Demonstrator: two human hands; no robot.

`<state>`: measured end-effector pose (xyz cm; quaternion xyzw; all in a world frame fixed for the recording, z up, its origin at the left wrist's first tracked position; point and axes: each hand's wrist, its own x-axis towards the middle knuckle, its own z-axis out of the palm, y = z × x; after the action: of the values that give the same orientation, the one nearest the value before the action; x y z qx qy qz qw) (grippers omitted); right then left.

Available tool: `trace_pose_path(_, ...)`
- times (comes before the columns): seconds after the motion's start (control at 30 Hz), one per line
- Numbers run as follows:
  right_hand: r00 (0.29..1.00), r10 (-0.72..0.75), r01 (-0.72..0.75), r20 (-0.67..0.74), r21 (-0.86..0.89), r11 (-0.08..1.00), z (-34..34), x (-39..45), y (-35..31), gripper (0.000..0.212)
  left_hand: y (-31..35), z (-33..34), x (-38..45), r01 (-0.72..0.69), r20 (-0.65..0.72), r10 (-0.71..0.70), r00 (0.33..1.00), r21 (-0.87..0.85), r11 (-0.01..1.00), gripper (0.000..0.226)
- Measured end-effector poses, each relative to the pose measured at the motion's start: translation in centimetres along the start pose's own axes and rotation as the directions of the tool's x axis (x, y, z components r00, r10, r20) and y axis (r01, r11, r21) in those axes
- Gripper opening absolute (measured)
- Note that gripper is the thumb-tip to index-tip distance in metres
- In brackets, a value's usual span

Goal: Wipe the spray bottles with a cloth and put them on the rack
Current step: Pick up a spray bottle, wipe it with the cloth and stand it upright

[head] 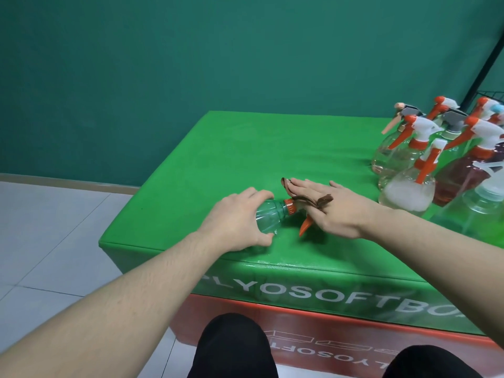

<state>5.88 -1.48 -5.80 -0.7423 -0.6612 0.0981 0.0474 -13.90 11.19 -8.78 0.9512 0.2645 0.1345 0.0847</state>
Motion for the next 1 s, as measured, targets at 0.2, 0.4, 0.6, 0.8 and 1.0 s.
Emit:
trace_pose_path(0.2,1.000,-0.012,0.014,0.019,-0.074,0.997,-0.6,-1.2,0.1,0.056,0.2,-0.1,-0.1,0.027,-0.003,-0.027,1.000,0.001,1.000,0.083)
trace_pose_path(0.4,0.999,-0.033,0.036,0.031,-0.093,0.995,-0.9,-4.2,1.0,0.063,0.2,-0.2,-0.1,0.044,-0.009,-0.045,0.999,-0.040,0.998,0.083)
trace_pose_path(0.6,0.999,-0.007,0.003,-0.032,-0.129,0.992,1.4,-4.5,0.4,0.065,0.4,-0.1,0.0,0.053,-0.005,-0.053,0.999,-0.022,0.998,0.083)
trace_pose_path(0.8,0.995,-0.010,-0.010,-0.095,-0.202,0.979,3.8,-5.1,-0.7,0.075,0.8,-0.1,0.5,0.068,0.024,-0.069,0.997,0.017,0.998,0.083)
trace_pose_path(1.0,0.994,-0.068,0.052,-0.082,-0.184,0.981,5.0,-6.3,-1.4,0.072,1.1,-0.1,1.1,0.134,0.040,-0.134,0.990,0.014,0.991,0.084)
